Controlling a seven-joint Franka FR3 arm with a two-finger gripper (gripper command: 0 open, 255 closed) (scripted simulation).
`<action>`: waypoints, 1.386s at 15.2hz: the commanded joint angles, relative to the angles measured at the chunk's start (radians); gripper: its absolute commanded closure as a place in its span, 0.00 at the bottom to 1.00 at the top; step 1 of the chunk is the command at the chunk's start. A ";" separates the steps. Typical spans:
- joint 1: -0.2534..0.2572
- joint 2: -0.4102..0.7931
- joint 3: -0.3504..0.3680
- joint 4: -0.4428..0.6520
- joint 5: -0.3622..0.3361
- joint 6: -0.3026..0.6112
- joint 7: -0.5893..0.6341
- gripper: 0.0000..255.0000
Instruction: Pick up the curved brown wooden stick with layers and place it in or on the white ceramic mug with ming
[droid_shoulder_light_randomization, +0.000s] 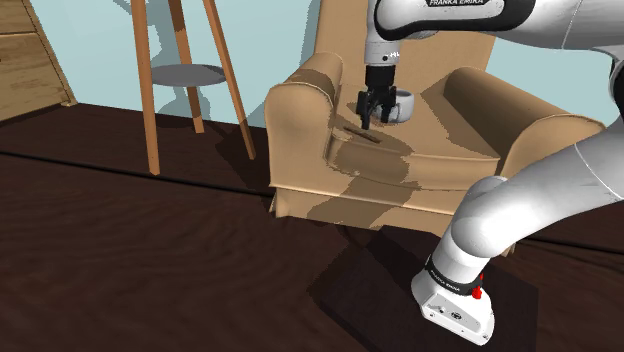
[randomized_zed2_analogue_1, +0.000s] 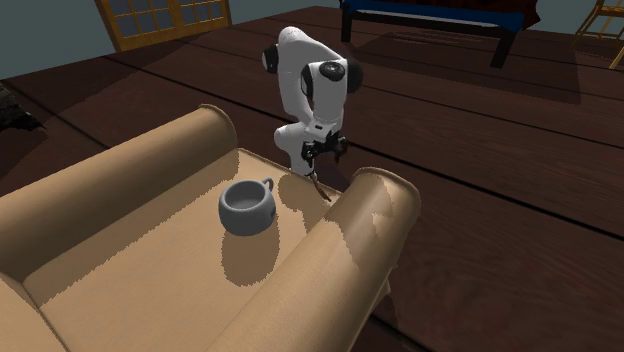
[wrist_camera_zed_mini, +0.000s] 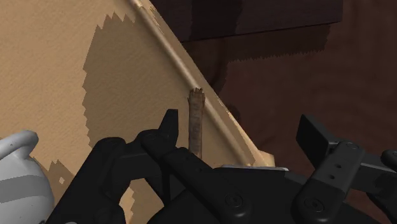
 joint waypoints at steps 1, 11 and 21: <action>-0.003 0.094 -0.018 0.074 -0.024 0.001 -0.033 0.00; -0.013 0.188 -0.043 0.060 -0.057 0.086 -0.073 0.00; -0.013 0.186 -0.043 0.051 -0.057 0.093 -0.072 1.00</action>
